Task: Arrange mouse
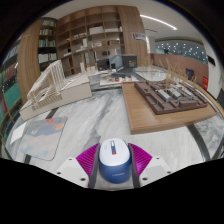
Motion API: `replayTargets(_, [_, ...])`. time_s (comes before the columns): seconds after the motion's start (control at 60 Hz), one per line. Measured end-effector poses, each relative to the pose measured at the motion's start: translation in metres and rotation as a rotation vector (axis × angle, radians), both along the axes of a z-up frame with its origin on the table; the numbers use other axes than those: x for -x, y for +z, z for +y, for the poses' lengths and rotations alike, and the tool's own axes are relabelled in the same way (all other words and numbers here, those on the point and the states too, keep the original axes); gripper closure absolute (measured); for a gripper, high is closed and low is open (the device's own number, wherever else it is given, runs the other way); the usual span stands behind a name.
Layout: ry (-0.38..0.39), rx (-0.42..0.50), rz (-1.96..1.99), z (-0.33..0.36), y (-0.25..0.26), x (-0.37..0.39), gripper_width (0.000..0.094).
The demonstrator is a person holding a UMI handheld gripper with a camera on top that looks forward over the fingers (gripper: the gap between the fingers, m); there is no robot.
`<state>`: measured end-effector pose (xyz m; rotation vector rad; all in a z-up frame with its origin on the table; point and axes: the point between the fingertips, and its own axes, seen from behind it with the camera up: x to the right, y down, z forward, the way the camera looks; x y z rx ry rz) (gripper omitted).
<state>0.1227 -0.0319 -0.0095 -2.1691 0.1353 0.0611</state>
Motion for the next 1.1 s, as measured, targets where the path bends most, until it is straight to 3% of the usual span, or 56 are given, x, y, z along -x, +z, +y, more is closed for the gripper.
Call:
replayTargets(0.1, [-0.047, 0.028, 0.011, -0.001, 0.002, 0.004, 0.0536])
replayTargets(0.2, [-0.099, -0.059, 0.013, 0.009, 0.052, 0.029, 0.0547])
replayTargets(0.317, [-0.068, -0.193, -0.014, 0.028, 0.125, 0.112, 0.0549])
replayTargets(0.4, [-0.016, -0.238, -0.009, 0.043, 0.143, 0.189, 0.0548])
replayTargets(0.5, [0.042, -0.197, -0.004, 0.058, 0.109, 0.266, 0.0547])
replayTargets(0.583, [0.145, -0.092, 0.018, 0.061, 0.057, 0.32, 0.0545])
replayTargets(0.7, [0.111, 0.006, -0.082, 0.061, 0.009, 0.318, 0.0522])
replayTargets(0.8, [0.104, 0.009, -0.118, 0.063, 0.0, 0.316, 0.0421])
replayTargets(0.85, [0.11, 0.049, -0.118, 0.058, -0.002, 0.31, 0.0297])
replayTargets(0.867, [0.116, 0.071, -0.115, 0.055, -0.005, 0.31, 0.0342])
replayTargets(0.9, [0.134, 0.092, -0.104, 0.051, -0.005, 0.31, 0.0126])
replayTargets(0.933, [0.148, 0.082, -0.09, 0.047, 0.003, 0.31, 0.0043])
replayTargets(0.983, [0.166, 0.049, -0.067, 0.039, 0.02, 0.309, 0.01])
replayTargets(1.1, [0.181, 0.006, 0.006, 0.0, 0.057, 0.291, 0.0088])
